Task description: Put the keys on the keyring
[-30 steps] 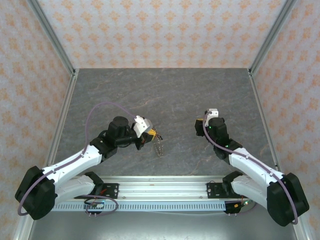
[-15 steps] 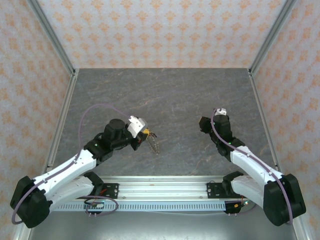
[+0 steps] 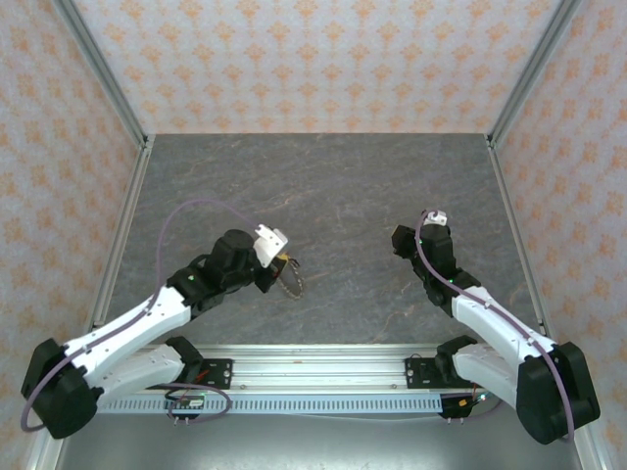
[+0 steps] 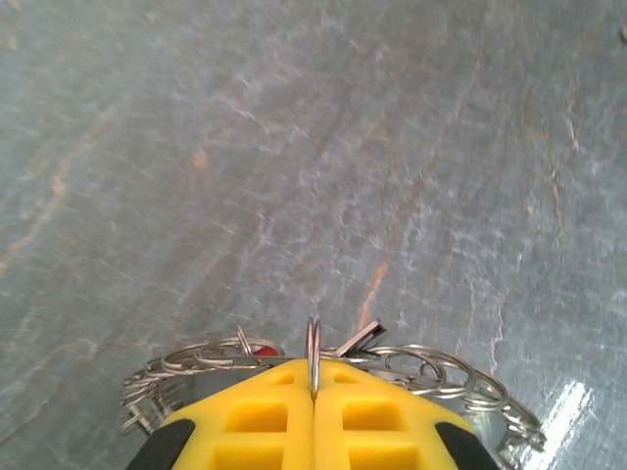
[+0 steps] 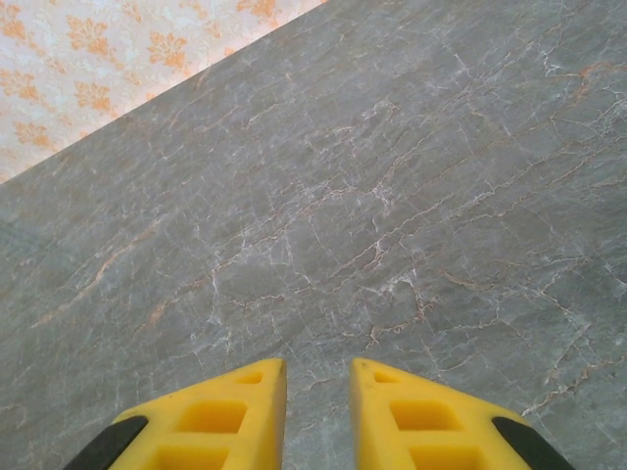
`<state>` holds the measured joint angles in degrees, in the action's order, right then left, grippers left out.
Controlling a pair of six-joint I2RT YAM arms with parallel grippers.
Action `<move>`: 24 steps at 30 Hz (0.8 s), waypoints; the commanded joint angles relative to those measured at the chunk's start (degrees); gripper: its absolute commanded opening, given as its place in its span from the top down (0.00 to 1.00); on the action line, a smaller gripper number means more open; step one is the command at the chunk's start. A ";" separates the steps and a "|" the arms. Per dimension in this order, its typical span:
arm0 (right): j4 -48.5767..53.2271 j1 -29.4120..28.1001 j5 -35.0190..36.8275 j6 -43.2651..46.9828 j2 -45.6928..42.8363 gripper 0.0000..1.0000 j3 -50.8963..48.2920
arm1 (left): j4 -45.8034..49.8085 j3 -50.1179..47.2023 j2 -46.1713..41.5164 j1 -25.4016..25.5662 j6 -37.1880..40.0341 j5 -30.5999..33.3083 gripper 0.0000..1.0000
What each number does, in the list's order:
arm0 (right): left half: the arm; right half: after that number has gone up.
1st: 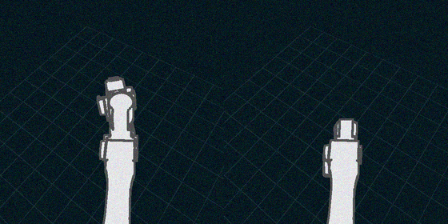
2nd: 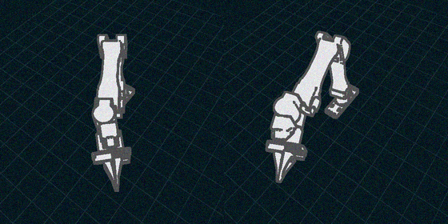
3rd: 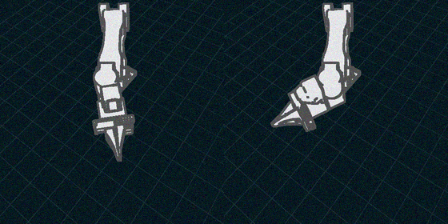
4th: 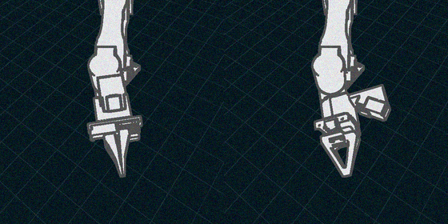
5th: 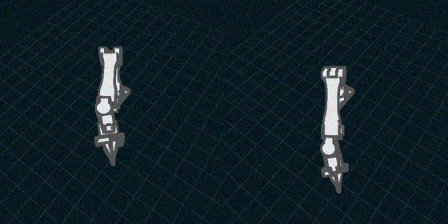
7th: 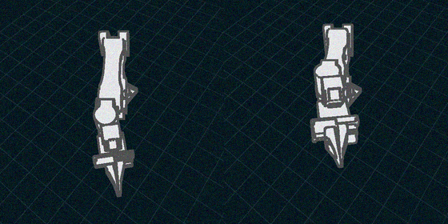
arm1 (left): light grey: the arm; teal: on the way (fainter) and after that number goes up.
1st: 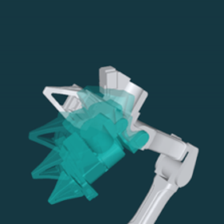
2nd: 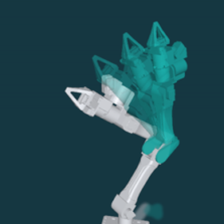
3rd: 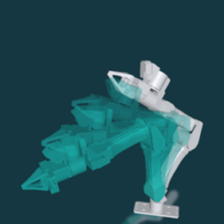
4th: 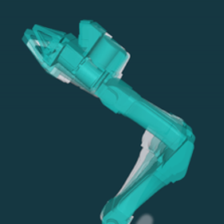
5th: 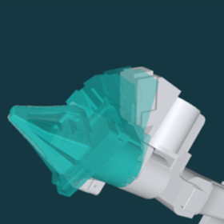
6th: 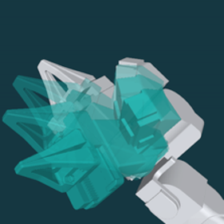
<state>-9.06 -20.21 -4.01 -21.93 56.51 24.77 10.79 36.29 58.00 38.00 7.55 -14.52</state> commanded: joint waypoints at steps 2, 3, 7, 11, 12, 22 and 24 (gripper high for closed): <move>-1.60 0.20 2.21 -0.66 0.10 0.77 0.19 | -1.28 3.41 7.66 2.41 1.59 -0.68 1.00; -1.43 0.26 2.32 -0.50 0.07 0.77 0.21 | -2.43 3.47 9.03 3.10 1.59 -0.77 1.00; -0.56 0.32 2.57 -0.37 -0.20 0.76 0.10 | -9.29 2.96 14.12 5.23 0.40 -2.56 1.00; -0.42 0.26 2.98 -0.60 -0.91 0.77 -0.58 | -12.00 5.30 20.40 7.08 -0.59 -3.48 1.00; -0.36 0.26 3.02 -0.69 -1.17 0.77 -0.76 | -12.36 5.84 21.73 7.41 -0.73 -3.39 1.00; 3.40 0.28 4.26 -0.18 -5.80 0.76 -1.63 | -19.35 7.68 31.62 8.13 -5.22 -5.30 0.94; 4.61 0.30 4.49 0.41 -6.90 0.76 -1.74 | -19.22 8.07 31.78 8.14 -5.41 -5.19 0.93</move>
<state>-6.96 -20.21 -1.28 -22.02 51.31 23.92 -4.80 42.65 89.65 45.76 3.73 -18.76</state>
